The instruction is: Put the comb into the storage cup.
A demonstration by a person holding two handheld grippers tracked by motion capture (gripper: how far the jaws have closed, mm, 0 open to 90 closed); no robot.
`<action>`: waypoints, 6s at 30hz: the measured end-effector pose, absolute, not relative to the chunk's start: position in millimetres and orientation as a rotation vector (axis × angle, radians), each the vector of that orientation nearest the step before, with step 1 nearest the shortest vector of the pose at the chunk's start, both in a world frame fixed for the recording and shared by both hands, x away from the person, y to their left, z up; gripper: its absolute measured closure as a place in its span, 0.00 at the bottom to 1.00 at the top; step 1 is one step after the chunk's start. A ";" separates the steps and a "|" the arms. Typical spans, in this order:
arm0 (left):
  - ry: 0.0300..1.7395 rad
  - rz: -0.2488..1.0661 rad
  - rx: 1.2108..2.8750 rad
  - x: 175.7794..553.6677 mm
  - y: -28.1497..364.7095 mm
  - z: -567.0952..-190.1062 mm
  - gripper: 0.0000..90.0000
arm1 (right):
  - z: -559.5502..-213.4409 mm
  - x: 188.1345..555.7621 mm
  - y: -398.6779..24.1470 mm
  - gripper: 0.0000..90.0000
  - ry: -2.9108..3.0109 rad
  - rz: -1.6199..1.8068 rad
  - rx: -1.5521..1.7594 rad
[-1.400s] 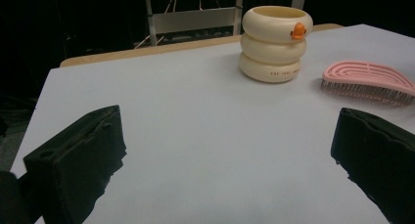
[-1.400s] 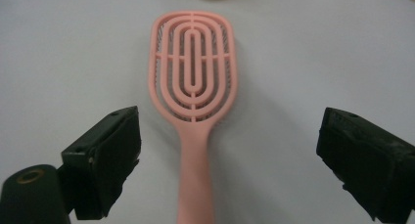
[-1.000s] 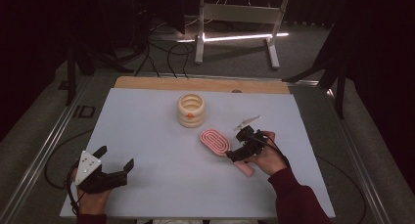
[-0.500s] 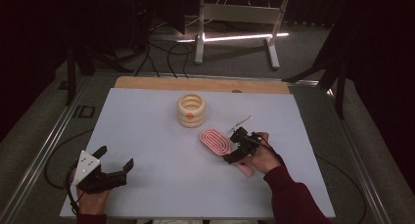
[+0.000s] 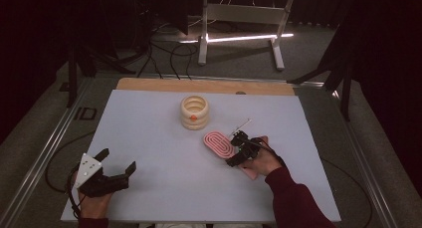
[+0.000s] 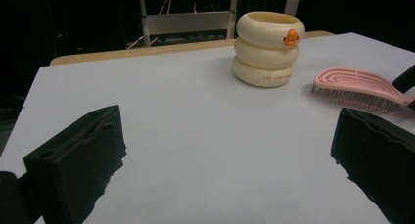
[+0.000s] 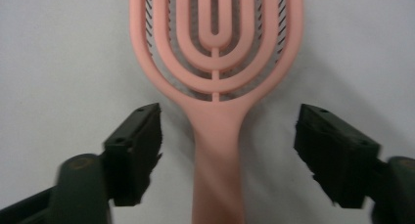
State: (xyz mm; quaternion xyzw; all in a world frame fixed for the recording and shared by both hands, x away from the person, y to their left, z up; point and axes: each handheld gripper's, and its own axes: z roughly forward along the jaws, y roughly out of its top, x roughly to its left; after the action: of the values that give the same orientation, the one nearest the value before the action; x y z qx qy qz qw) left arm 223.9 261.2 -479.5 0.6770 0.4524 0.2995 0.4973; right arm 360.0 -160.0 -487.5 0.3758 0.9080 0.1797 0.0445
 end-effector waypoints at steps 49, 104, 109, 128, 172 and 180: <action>1.110 0.719 1.672 226.8 257.3 -483.2 0.00 | -493.5 351.2 -149.0 0.77 2.843 0.423 0.997; 1.108 0.520 1.698 249.4 251.9 -460.8 0.00 | -454.7 337.3 -144.2 0.78 2.549 1.075 1.050; 1.091 0.507 1.713 253.2 247.7 -455.1 0.00 | -450.6 337.1 -139.7 0.78 2.532 1.099 1.033; 0.978 0.509 1.792 271.6 215.0 -427.0 0.00 | -437.8 334.2 -127.2 0.78 2.491 1.182 0.990; 0.980 0.352 1.809 311.0 134.1 -414.2 0.06 | -434.0 321.1 -96.9 0.78 2.434 1.344 0.908; 0.995 0.322 1.795 315.9 127.3 -415.2 0.15 | -432.8 317.2 -92.8 0.78 2.435 1.377 0.856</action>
State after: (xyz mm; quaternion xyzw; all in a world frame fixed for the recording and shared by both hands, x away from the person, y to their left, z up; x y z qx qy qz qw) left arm 315.9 127.3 -415.2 0.7447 0.4126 0.1334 0.5074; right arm 317.2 -92.8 -432.8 0.2910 0.8275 0.4679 0.1081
